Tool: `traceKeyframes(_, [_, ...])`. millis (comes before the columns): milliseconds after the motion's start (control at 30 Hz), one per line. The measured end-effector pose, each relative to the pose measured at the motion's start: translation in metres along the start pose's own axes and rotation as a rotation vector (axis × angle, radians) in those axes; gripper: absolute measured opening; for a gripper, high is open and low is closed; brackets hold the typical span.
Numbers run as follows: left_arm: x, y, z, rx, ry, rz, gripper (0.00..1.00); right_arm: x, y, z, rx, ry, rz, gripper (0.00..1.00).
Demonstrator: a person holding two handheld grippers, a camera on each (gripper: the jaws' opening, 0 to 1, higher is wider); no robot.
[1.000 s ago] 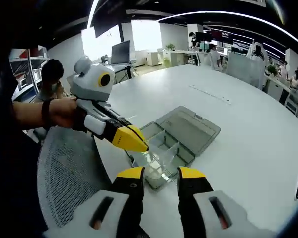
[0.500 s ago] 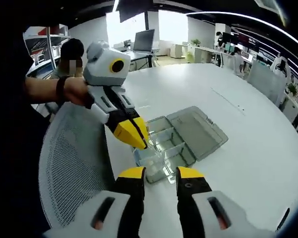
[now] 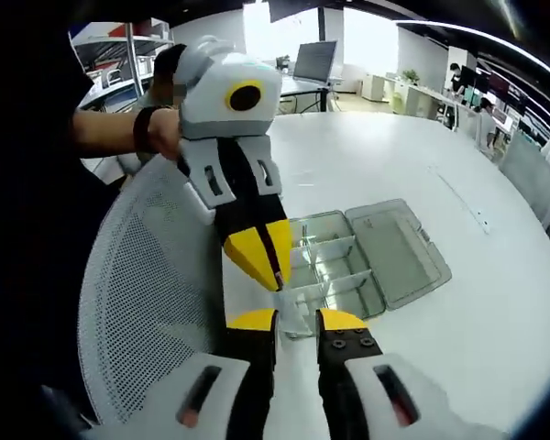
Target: Insert the divider into the dual guide fixture by aligning both edges with the guide slots and pushing it downward to the bottom, including one-sided entry, uneven engagement, binding, and posture correction.
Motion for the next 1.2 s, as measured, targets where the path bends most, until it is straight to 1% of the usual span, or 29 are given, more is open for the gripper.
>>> traceKeyframes(33, [0.0, -0.002, 0.0, 0.023, 0.004, -0.009, 0.0, 0.001, 0.001, 0.0, -0.005, 0.004, 0.009, 0.08])
traceKeyframes(100, [0.0, -0.004, 0.001, 0.036, 0.016, -0.016, 0.0, 0.004, 0.003, -0.003, -0.015, 0.026, 0.036, 0.07])
traceKeyframes(167, [0.001, -0.004, 0.001, 0.039, 0.025, -0.022, 0.0, 0.005, 0.005, -0.003, -0.038, 0.033, 0.054, 0.07])
traceKeyframes(200, [0.002, -0.005, 0.001, 0.057, 0.033, -0.026, 0.0, 0.006, 0.006, -0.003, -0.038, 0.036, 0.061, 0.07])
traceKeyframes(233, [0.002, -0.006, 0.002, 0.067, 0.036, -0.023, 0.0, 0.007, 0.007, -0.004, -0.044, 0.046, 0.074, 0.06])
traceKeyframes(333, [0.003, -0.01, 0.002, 0.1, 0.048, -0.048, 0.0, 0.008, 0.009, -0.003, -0.063, 0.05, 0.086, 0.02])
traceKeyframes(367, [0.004, -0.01, 0.001, 0.114, 0.058, -0.045, 0.0, 0.009, 0.011, -0.003, -0.066, 0.059, 0.092, 0.01])
traceKeyframes(467, [0.005, -0.013, -0.001, 0.161, 0.09, -0.053, 0.0, 0.013, 0.016, -0.004, -0.112, 0.082, 0.107, 0.0])
traceKeyframes(533, [0.006, -0.016, -0.002, 0.207, 0.107, -0.052, 0.0, 0.015, 0.019, -0.003, -0.133, 0.09, 0.117, 0.0])
traceKeyframes(667, [0.005, -0.018, -0.004, 0.245, 0.12, -0.052, 0.0, 0.016, 0.023, -0.003, -0.157, 0.108, 0.148, 0.0])
traceKeyframes(733, [0.002, -0.017, -0.005, 0.247, 0.115, -0.042, 0.0, 0.015, 0.023, 0.0, -0.163, 0.104, 0.139, 0.0])
traceKeyframes(800, [-0.002, -0.015, -0.005, 0.234, 0.104, -0.036, 0.01, 0.015, 0.023, 0.003, -0.122, 0.1, 0.149, 0.0])
traceKeyframes(933, [-0.006, -0.014, -0.006, 0.219, 0.084, -0.021, 0.02, 0.014, 0.024, 0.007, -0.135, 0.104, 0.137, 0.0])
traceKeyframes(967, [-0.006, -0.014, -0.007, 0.211, 0.088, -0.016, 0.04, 0.013, 0.024, 0.008, -0.134, 0.109, 0.139, 0.0])
traceKeyframes(1000, [-0.006, -0.013, -0.008, 0.199, 0.096, -0.01, 0.08, 0.013, 0.024, 0.008, -0.131, 0.116, 0.132, 0.0])
traceKeyframes(1033, [-0.005, -0.012, -0.01, 0.183, 0.101, 0.0, 0.13, 0.012, 0.021, 0.009, -0.127, 0.135, 0.106, 0.0])
traceKeyframes(1067, [-0.005, -0.012, -0.012, 0.186, 0.098, 0.012, 0.16, 0.011, 0.024, 0.009, -0.139, 0.153, 0.119, 0.0])
traceKeyframes(1100, [-0.005, -0.014, -0.014, 0.193, 0.1, 0.01, 0.14, 0.011, 0.025, 0.01, -0.14, 0.157, 0.121, 0.0])
traceKeyframes(1133, [-0.005, -0.014, -0.015, 0.186, 0.101, 0.01, 0.13, 0.01, 0.022, 0.01, -0.143, 0.159, 0.105, 0.0])
traceKeyframes(1200, [-0.008, -0.013, -0.016, 0.161, 0.084, 0.038, 0.18, 0.009, 0.02, 0.011, -0.139, 0.168, 0.098, 0.0])
Point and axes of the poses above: the point that each gripper's makers call its tool centre point, and the gripper's own axes: x roughly forward along the fingers, y roughly to its left, z roughly out of its top, the point moved 4 cm from there along -x, roughly backward along the fingers, and after that the axes turned 15 degrees about y, right-handed, at the moved point
